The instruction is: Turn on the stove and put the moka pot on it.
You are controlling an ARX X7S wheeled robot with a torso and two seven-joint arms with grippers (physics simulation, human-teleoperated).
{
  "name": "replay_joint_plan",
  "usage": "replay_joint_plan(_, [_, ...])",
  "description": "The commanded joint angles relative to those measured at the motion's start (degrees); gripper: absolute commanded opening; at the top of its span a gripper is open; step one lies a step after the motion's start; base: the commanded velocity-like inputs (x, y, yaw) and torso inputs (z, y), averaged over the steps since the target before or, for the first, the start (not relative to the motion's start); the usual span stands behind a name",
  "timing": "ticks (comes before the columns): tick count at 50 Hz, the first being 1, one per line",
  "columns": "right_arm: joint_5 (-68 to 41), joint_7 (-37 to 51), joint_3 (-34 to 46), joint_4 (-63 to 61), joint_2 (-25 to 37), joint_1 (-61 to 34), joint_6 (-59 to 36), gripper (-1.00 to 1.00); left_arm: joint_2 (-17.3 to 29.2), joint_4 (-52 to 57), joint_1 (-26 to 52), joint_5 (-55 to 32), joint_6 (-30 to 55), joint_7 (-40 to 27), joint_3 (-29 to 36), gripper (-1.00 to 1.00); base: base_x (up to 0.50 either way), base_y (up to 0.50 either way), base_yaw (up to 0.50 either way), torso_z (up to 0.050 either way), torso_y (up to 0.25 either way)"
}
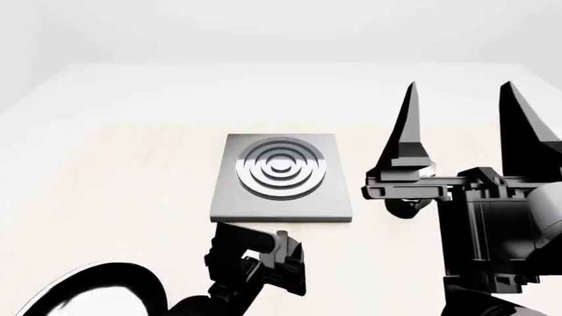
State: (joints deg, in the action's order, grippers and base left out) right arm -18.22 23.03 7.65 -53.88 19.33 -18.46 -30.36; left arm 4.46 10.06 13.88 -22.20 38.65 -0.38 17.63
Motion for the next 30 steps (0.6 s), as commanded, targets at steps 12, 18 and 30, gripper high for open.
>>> replay_joint_plan(12, [-0.3,0.9,0.7,0.4,0.9,0.6,1.4,1.00,0.0,-4.0,1.0,-1.7,-3.0,-0.1,2.4,1.00,0.00,0.00,0.00,0.000,0.000])
replay_joint_plan(18, [-1.2,1.2,0.5,0.3,1.1,-0.3,0.5,1.00,0.0,-5.9,1.1,-2.0,-4.5,0.1,2.7,1.00,0.00,0.00,0.00,0.000,0.000])
replay_joint_plan(30, [-0.7,1.7,1.3,0.2,1.6,0.6,1.5,1.00,0.2,-8.9,1.4,-2.7,-5.8,-0.5,3.2,1.00,0.00,0.00,0.00,0.000,0.000])
